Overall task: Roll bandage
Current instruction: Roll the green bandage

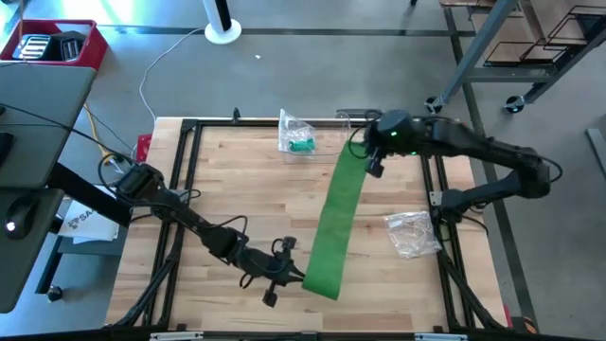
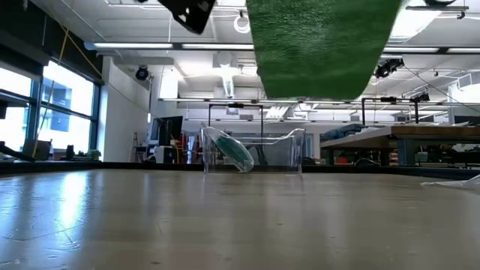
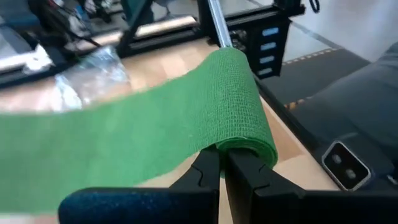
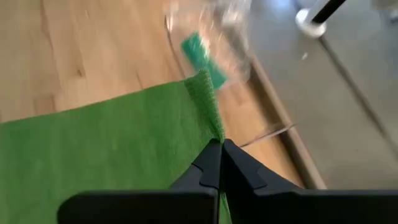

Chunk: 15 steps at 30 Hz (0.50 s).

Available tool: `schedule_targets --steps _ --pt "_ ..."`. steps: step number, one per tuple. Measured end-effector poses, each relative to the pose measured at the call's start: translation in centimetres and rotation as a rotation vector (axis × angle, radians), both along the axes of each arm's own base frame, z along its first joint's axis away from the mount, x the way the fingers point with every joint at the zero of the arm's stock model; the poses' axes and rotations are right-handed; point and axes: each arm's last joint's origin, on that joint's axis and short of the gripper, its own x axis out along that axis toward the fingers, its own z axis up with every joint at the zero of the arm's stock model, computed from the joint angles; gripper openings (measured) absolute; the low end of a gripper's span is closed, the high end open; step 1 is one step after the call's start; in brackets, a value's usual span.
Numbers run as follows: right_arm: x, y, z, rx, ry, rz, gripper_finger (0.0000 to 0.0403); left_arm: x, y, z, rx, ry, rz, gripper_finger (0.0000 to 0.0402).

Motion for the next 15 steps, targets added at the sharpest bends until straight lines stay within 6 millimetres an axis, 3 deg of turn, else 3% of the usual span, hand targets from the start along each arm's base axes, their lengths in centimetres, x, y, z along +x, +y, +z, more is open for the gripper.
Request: schedule_targets --steps 8,15 --pt "0.5 -1.0 -10.1 0.123 -0.016 0.002 0.0000 -0.6 0.5 2.0 0.104 -0.085 0.074 0.0000" --pt "0.2 0.3 -15.7 0.248 -0.177 0.091 0.0000 -1.2 1.5 5.5 0.105 -0.229 0.106 0.0000"
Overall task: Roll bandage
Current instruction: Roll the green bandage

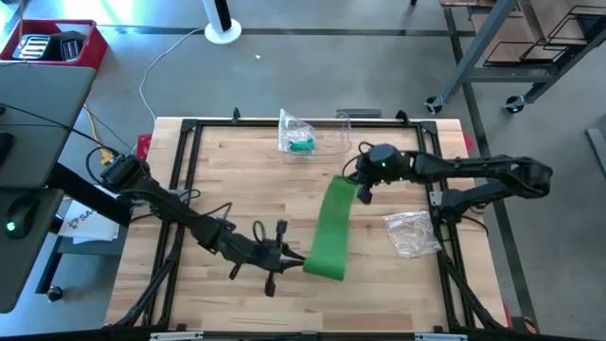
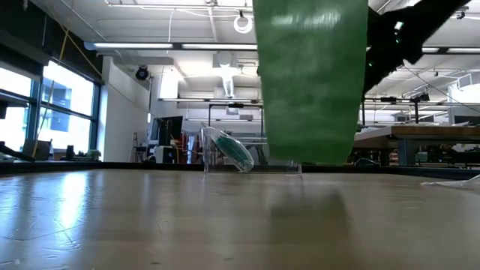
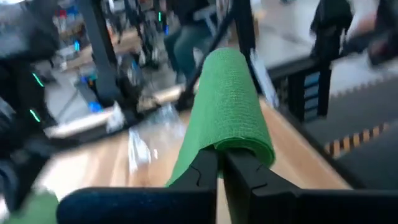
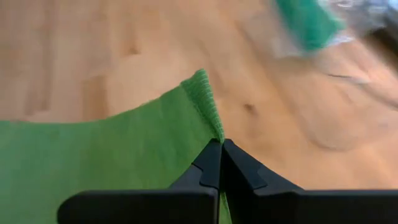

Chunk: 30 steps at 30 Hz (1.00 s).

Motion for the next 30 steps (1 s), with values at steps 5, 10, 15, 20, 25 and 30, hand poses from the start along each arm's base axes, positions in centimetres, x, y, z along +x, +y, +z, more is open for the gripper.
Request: schedule_targets --steps 5,10,15,20,25,30 --pt "-0.4 1.9 -2.3 0.099 -0.062 0.036 0.0009 -0.5 -0.5 2.4 0.027 -0.105 -0.018 0.0000" --pt "-0.7 3.2 -3.2 0.197 -0.040 0.047 0.0067 -0.5 -2.2 5.6 0.100 -0.156 -0.034 0.0000" --pt "-0.5 5.2 -2.9 0.350 -0.061 0.264 0.0122 -1.1 -3.5 9.5 0.162 -0.192 0.077 0.0000" --pt "-0.6 8.5 -2.0 0.298 -0.086 0.318 0.0127 -1.8 -4.2 12.5 0.207 -0.205 0.182 0.0000" --pt "-1.8 12.2 -0.2 0.232 -0.177 0.350 0.0118 -2.2 -4.0 14.7 0.264 -0.228 0.297 0.0000" --pt "-3.0 14.6 1.3 0.221 -0.283 0.379 0.0117 -1.6 -1.0 15.4 0.352 -0.170 0.376 0.0000"
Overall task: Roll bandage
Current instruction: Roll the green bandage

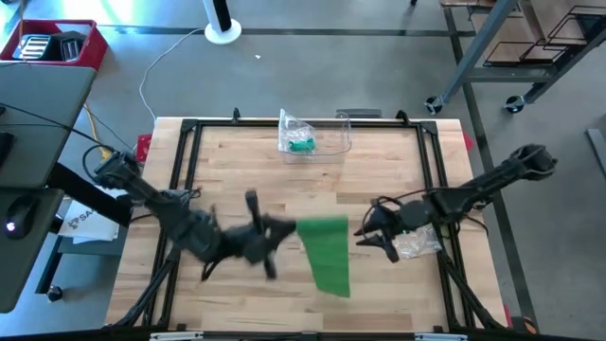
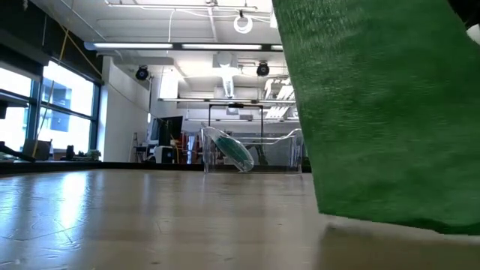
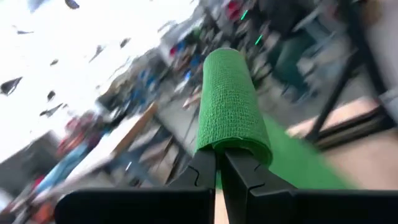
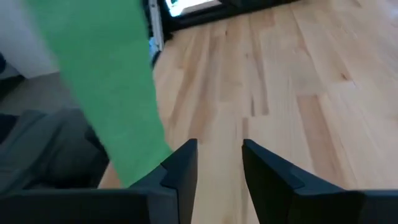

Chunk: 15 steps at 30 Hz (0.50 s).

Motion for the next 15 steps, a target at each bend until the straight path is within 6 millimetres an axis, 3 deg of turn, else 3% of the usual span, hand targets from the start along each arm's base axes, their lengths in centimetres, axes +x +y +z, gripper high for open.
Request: schedule_targets --steps 8,15 --pt "-0.7 1.6 -1.3 -0.133 0.061 -0.061 0.0117 1.9 9.0 -2.2 -0.014 0.251 0.294 0.0000" --pt "-0.2 2.3 -2.7 -0.221 0.098 -0.018 0.0117 3.4 15.4 -6.6 -0.048 0.398 0.392 0.0000"
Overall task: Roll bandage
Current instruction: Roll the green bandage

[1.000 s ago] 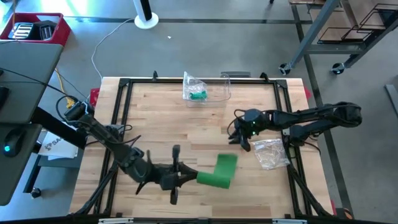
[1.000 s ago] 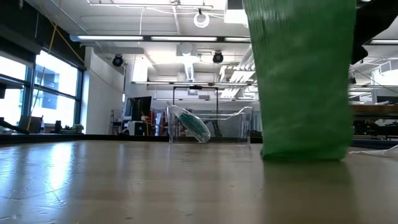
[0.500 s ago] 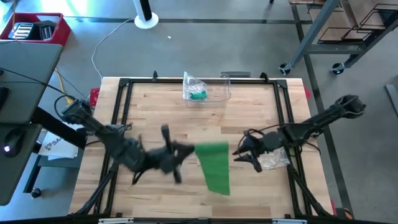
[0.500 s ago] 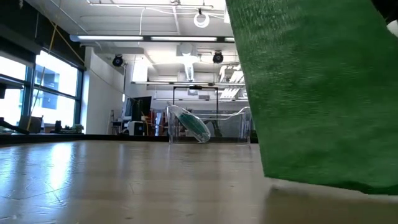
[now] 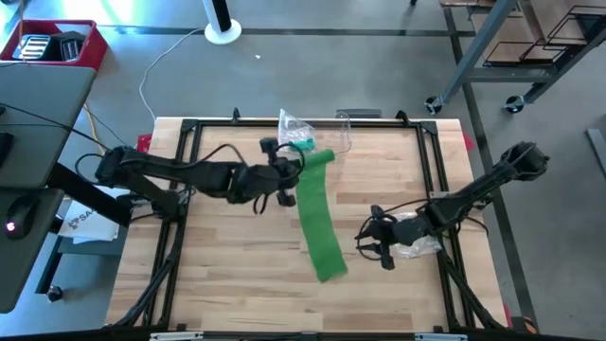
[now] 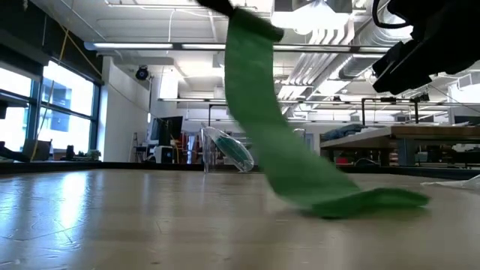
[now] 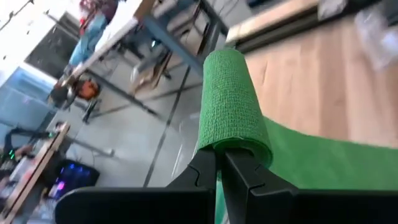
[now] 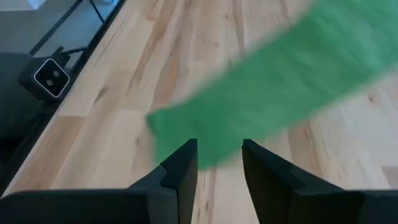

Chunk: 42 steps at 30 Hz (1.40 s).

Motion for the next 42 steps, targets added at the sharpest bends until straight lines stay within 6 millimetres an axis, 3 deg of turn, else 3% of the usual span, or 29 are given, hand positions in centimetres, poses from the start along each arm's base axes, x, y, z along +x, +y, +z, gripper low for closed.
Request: schedule_targets --steps 6,13,21,24,26,32,37,42 --pt "1.8 0.9 -2.1 -0.037 -0.015 0.028 0.0117 -0.3 4.2 -5.0 -0.009 0.011 0.119 0.0000" --pt "5.8 1.4 -5.1 -0.065 0.049 0.089 0.0148 -1.4 7.1 -9.6 -0.069 -0.006 0.140 0.0000" --pt "11.2 0.0 -7.5 -0.210 0.240 0.195 0.0217 -2.6 7.6 -12.6 -0.136 0.007 0.167 0.0000" --pt "12.6 -0.6 -7.9 -0.247 0.341 0.196 0.0211 -2.8 7.1 -12.9 -0.144 0.008 0.158 0.0000" --pt "13.0 -0.9 -8.0 -0.233 0.401 0.206 0.0185 -2.9 6.9 -13.2 -0.143 0.017 0.159 0.0000" --pt "12.7 -0.2 -7.3 -0.189 0.435 0.264 0.0020 -3.7 6.2 -13.9 -0.144 0.014 0.180 0.0000" --pt "10.2 1.9 -5.0 -0.142 0.509 0.260 0.0008 -5.1 5.9 -14.1 -0.144 -0.004 0.197 0.0000" --pt "7.1 4.4 -0.4 -0.117 0.437 0.232 0.0004 -6.6 6.0 -14.3 -0.157 -0.025 0.216 0.0000"
